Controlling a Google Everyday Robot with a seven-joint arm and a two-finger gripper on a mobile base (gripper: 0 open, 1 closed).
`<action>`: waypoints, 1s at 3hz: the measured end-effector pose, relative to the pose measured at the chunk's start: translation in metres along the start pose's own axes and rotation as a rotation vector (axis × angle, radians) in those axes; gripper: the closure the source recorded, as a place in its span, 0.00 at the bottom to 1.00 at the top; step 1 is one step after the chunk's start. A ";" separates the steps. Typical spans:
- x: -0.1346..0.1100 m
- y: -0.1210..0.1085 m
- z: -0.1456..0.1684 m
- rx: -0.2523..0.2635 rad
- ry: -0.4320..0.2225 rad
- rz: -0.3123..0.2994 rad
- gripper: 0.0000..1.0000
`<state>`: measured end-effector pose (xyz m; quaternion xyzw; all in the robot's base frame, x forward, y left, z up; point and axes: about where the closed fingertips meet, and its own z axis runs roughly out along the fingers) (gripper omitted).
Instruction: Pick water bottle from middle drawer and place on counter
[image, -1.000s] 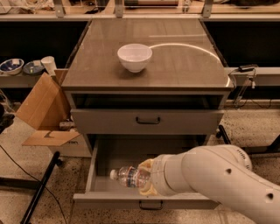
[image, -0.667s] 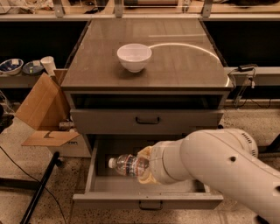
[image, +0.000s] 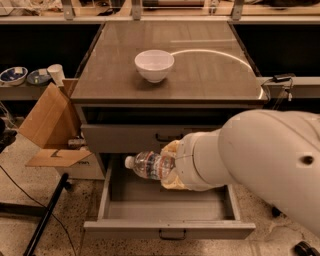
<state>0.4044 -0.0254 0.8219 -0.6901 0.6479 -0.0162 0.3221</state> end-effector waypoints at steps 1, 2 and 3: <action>-0.008 -0.019 -0.045 0.054 -0.006 -0.040 1.00; -0.012 -0.024 -0.047 0.059 -0.005 -0.058 1.00; -0.017 -0.040 -0.054 0.069 -0.006 -0.094 1.00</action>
Offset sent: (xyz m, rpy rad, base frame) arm -0.0030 -0.0128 0.0377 0.0041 -0.0441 -0.0046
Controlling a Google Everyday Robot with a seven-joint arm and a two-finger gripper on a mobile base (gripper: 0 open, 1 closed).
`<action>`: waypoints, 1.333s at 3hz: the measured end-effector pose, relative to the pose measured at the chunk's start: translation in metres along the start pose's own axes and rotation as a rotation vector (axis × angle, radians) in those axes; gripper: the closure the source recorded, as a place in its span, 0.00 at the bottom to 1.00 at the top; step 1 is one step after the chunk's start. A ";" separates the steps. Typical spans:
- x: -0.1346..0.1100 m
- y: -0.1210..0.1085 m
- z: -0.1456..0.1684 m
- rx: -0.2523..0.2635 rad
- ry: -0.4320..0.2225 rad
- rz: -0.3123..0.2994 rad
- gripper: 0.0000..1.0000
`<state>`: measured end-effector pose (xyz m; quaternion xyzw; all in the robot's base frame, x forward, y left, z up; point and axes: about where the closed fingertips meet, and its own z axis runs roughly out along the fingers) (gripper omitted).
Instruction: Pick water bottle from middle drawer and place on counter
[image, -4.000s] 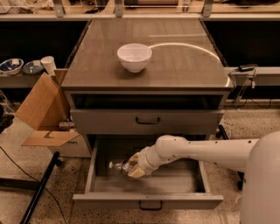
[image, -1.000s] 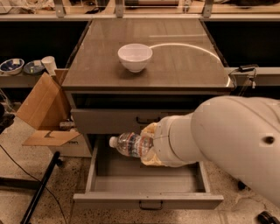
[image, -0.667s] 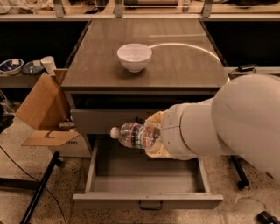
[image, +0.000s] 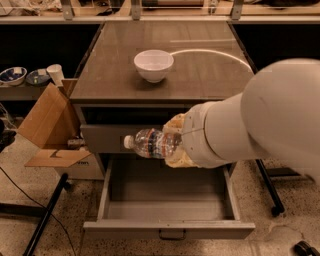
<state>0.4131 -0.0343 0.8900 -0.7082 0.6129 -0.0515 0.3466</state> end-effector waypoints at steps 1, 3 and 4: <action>0.000 -0.040 -0.013 0.007 0.018 -0.057 1.00; -0.001 -0.140 -0.024 0.032 0.014 -0.152 1.00; 0.003 -0.210 -0.006 0.075 -0.034 -0.156 1.00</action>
Offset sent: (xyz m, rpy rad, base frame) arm 0.1059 -0.0154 0.0990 -0.0892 -0.0941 0.1039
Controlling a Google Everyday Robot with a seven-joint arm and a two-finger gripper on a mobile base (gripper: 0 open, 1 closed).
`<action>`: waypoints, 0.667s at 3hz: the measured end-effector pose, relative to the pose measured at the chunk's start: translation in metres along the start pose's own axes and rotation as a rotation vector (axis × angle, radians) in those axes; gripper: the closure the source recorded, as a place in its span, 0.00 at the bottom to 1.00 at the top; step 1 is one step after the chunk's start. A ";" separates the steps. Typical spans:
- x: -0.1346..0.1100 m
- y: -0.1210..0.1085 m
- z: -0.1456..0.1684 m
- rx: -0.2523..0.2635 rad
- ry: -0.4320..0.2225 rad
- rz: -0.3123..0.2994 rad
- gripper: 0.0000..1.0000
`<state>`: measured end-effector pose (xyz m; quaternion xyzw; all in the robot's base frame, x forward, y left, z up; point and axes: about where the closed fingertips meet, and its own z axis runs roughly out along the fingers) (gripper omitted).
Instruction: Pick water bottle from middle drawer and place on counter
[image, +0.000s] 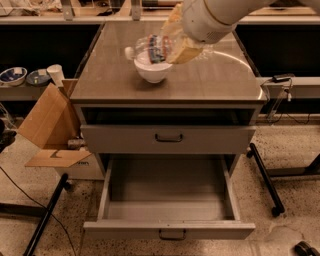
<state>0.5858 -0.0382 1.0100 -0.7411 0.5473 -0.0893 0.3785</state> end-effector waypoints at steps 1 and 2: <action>0.019 -0.031 0.022 0.025 -0.026 0.043 1.00; 0.051 -0.034 0.038 0.040 -0.016 0.138 1.00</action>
Offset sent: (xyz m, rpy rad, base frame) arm 0.0924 -0.0578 -0.0483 0.1663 0.0805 -0.2171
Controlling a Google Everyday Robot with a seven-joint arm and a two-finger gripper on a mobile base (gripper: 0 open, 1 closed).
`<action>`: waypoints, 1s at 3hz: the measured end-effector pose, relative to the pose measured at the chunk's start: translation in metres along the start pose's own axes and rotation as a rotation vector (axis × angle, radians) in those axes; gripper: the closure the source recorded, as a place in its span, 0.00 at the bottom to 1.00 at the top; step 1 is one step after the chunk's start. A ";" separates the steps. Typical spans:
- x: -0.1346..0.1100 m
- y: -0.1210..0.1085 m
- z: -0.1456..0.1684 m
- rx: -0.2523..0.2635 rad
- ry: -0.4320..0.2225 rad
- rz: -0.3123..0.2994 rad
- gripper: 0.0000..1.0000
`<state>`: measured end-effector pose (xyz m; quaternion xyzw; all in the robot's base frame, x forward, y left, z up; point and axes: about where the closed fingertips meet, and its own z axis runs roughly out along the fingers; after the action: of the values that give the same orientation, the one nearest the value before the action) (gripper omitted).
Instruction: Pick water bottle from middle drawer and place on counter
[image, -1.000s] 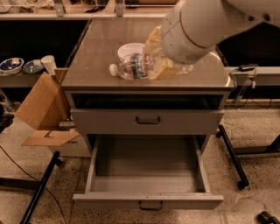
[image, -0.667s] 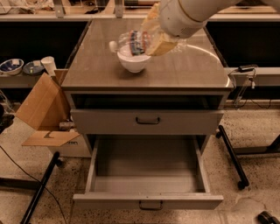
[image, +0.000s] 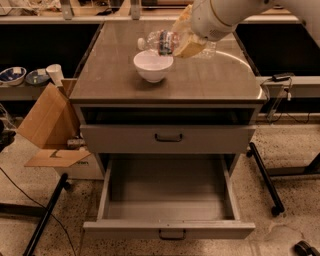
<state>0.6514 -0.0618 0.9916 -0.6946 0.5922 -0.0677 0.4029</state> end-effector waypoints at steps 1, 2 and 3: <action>0.039 0.005 0.011 0.025 0.024 0.118 1.00; 0.061 0.002 0.018 0.055 0.013 0.192 1.00; 0.089 -0.012 0.031 0.099 -0.001 0.301 1.00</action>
Offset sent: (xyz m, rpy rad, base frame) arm 0.0413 -0.0674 -0.0465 0.1860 0.0503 -0.2264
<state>0.7040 -0.1255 0.9443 -0.5771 0.6855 -0.0354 0.4424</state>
